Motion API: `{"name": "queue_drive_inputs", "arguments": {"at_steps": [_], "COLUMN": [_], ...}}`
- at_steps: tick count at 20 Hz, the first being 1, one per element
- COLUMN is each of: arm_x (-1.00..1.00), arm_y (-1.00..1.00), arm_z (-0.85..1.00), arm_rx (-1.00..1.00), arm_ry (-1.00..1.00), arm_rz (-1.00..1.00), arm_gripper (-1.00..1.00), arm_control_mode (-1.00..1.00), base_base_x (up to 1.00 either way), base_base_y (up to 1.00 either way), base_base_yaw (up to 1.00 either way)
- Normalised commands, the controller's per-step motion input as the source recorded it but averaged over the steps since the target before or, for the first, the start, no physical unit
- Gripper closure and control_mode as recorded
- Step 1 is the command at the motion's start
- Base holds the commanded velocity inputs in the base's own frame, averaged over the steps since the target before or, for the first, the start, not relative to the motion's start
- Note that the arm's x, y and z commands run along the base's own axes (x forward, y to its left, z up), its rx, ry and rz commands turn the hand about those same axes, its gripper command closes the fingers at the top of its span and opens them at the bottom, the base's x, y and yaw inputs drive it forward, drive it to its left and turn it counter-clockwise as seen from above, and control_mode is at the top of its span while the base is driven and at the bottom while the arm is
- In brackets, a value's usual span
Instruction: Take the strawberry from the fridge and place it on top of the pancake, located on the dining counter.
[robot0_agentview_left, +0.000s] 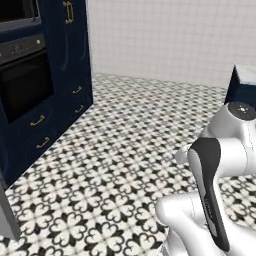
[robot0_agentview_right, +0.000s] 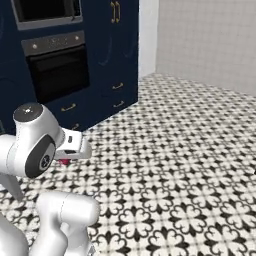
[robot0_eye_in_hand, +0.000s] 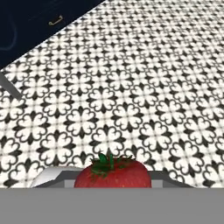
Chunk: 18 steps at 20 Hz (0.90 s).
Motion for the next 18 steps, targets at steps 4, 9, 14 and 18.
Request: {"name": "queue_drive_inputs", "arguments": {"at_steps": [4, 9, 14, 18], "arm_x": [0.0, 0.0, 0.0, 0.0], "arm_y": [0.0, 0.0, 0.0, 0.0], "arm_z": [0.0, 0.0, 0.0, 0.0], "arm_rx": [0.0, 0.0, 0.0, 0.0], "arm_ry": [0.0, 0.0, 0.0, 0.0], "arm_rz": [0.0, 0.0, 0.0, 0.0], "arm_gripper": [1.0, 1.0, 1.0, 1.0], "arm_control_mode": [1.0, 1.0, 1.0, 1.0], "base_base_x": [1.0, 1.0, 1.0, 1.0], "base_base_y": [-0.01, 0.16, 0.29, 0.31], "base_base_yaw": [-0.6, -0.37, -0.22, -0.22]}}
